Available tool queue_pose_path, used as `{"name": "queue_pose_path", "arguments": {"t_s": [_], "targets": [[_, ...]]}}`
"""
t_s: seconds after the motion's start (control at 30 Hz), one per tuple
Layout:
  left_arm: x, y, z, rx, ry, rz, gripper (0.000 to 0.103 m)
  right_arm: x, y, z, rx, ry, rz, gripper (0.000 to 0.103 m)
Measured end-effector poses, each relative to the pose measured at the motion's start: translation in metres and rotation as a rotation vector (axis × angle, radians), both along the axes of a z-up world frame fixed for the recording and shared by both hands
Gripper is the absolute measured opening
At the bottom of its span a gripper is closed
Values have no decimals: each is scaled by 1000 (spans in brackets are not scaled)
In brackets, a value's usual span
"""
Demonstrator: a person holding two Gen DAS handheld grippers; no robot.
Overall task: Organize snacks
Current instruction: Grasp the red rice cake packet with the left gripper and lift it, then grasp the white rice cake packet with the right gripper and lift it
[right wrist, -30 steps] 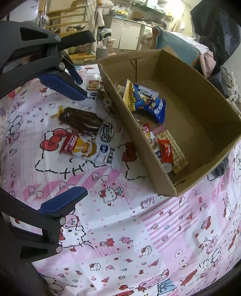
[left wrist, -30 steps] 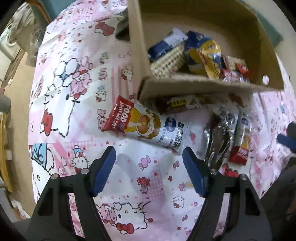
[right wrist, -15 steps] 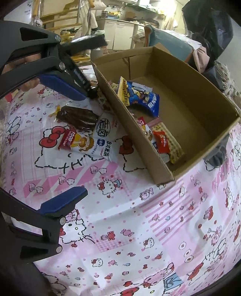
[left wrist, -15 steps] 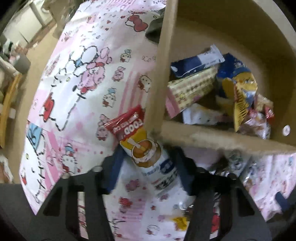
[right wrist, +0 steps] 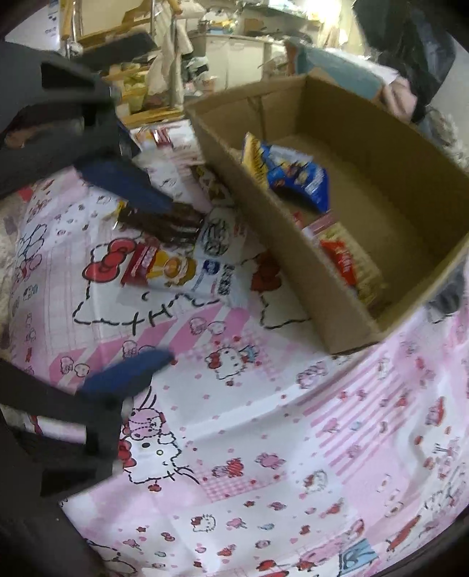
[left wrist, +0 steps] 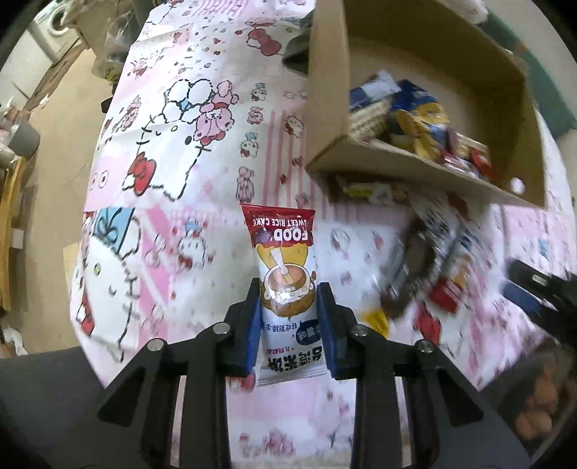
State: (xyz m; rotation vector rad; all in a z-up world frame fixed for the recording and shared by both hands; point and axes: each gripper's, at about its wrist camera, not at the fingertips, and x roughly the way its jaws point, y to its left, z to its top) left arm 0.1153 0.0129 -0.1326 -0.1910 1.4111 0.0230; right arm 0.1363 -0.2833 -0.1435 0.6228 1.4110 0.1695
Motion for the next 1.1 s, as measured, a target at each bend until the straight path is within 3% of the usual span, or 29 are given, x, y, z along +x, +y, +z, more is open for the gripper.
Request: {"name": "queue_pose_path", "arguments": {"t_s": [0.13, 0.23, 0.47, 0.53, 0.57, 0.83, 1.1], "targets": [[-13, 19, 19, -29, -21, 7, 25, 11, 16, -12, 3, 21, 37, 57], [-24, 37, 26, -23, -35, 34, 25, 20, 35, -18, -77, 18, 86, 57], [-12, 11, 13, -22, -46, 25, 25, 19, 81, -31, -339, -14, 231, 54], [-12, 7, 13, -39, -51, 18, 25, 14, 85, -29, -389, -36, 247, 46], [-12, 5, 13, -35, -55, 11, 25, 12, 83, -29, -393, -37, 244, 36], [-13, -3, 21, 10, -92, -31, 25, -13, 49, 2, -186, -62, 154, 32], [-19, 7, 28, 22, -114, -2, 25, -48, 53, 56, -40, -217, 204, 32]]}}
